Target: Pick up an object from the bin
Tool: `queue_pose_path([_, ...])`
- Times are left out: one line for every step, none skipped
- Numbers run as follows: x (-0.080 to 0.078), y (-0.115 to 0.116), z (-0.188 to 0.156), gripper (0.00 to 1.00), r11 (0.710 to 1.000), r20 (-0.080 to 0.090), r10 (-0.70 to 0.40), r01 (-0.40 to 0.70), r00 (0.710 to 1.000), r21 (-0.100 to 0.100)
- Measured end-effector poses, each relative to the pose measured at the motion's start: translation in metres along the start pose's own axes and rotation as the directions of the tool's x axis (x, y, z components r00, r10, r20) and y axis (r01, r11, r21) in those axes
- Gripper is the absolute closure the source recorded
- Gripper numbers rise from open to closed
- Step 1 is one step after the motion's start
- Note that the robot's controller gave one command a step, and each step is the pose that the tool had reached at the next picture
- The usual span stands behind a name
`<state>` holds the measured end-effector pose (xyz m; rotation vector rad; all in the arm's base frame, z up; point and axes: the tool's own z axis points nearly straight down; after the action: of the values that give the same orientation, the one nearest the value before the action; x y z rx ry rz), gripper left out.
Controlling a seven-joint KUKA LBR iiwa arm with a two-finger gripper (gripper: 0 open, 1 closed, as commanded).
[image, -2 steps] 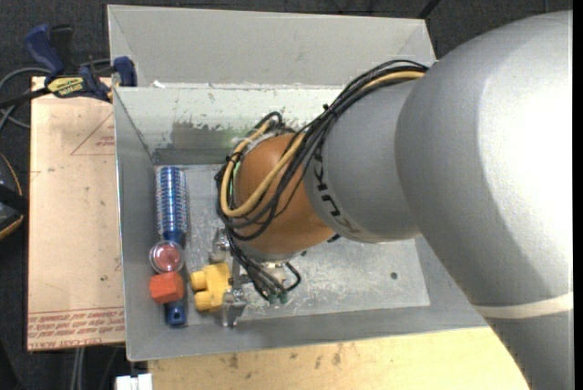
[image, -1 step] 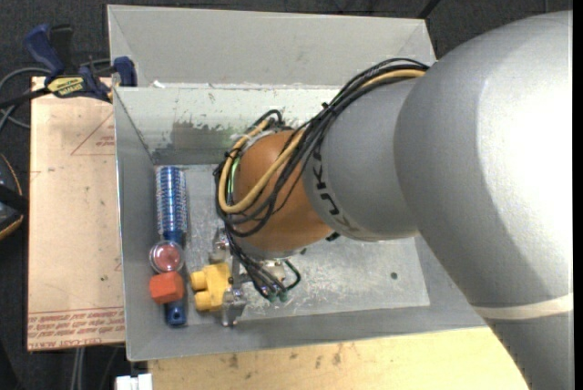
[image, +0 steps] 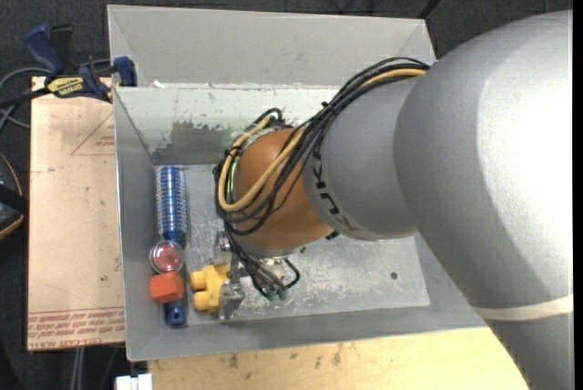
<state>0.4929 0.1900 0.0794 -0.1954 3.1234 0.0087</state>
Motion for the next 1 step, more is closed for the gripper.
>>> queue_pose_path([-0.0028, 0.0009, -0.0666, 1.00, 1.000, -0.004, 0.002, -0.002, 1.000, 0.002])
